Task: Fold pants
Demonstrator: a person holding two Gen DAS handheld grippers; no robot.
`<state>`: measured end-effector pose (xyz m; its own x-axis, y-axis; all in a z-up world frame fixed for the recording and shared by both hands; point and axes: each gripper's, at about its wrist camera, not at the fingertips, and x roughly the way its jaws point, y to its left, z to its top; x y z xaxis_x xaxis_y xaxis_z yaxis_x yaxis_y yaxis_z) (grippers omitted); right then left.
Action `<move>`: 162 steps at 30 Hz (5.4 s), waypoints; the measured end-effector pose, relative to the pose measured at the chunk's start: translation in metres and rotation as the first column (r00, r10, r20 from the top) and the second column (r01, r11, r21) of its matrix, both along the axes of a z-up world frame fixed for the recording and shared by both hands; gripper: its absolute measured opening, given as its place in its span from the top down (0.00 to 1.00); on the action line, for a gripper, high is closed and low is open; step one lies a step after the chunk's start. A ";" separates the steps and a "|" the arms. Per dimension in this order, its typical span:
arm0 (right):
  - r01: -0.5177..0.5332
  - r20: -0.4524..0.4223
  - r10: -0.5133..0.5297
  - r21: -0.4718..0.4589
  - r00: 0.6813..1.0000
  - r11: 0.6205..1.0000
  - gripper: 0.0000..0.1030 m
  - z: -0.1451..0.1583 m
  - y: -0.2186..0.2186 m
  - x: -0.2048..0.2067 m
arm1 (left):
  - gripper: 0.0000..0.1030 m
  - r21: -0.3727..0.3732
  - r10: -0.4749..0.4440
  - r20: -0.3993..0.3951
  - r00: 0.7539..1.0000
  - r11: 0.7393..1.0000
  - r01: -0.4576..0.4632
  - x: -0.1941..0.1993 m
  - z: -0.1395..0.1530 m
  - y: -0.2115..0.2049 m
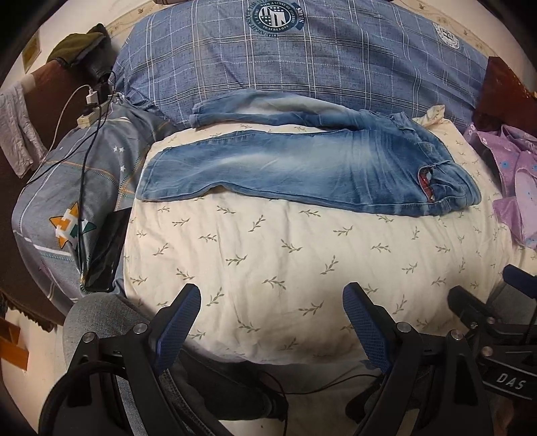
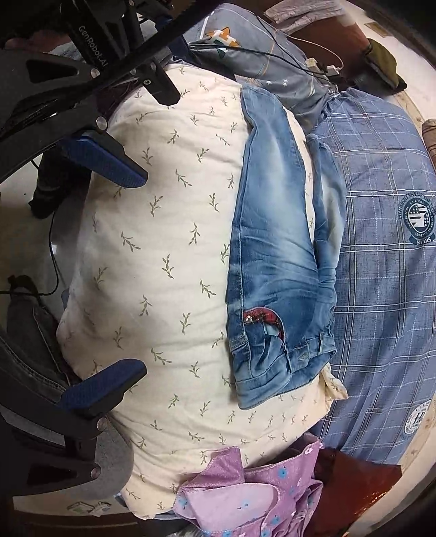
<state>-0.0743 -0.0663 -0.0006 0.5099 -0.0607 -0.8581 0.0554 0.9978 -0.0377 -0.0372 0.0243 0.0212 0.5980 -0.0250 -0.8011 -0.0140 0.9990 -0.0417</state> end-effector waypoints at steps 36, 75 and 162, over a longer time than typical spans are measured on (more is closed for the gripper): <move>0.011 -0.021 -0.011 -0.005 1.000 1.000 0.01 -0.018 -0.006 0.018 | 0.16 0.055 -0.022 -0.060 0.998 0.998 0.026 0.026 -0.018 -0.015; 0.242 -0.015 -0.246 0.264 0.969 0.934 0.08 -0.055 -0.162 0.116 | 0.17 -0.335 -0.046 -0.244 0.969 0.941 -0.040 0.200 -0.100 0.021; -0.487 0.102 0.477 0.218 0.873 0.846 0.20 -0.073 0.155 0.124 | 0.48 -0.427 0.271 -0.253 0.929 0.830 -0.358 0.158 -0.098 0.233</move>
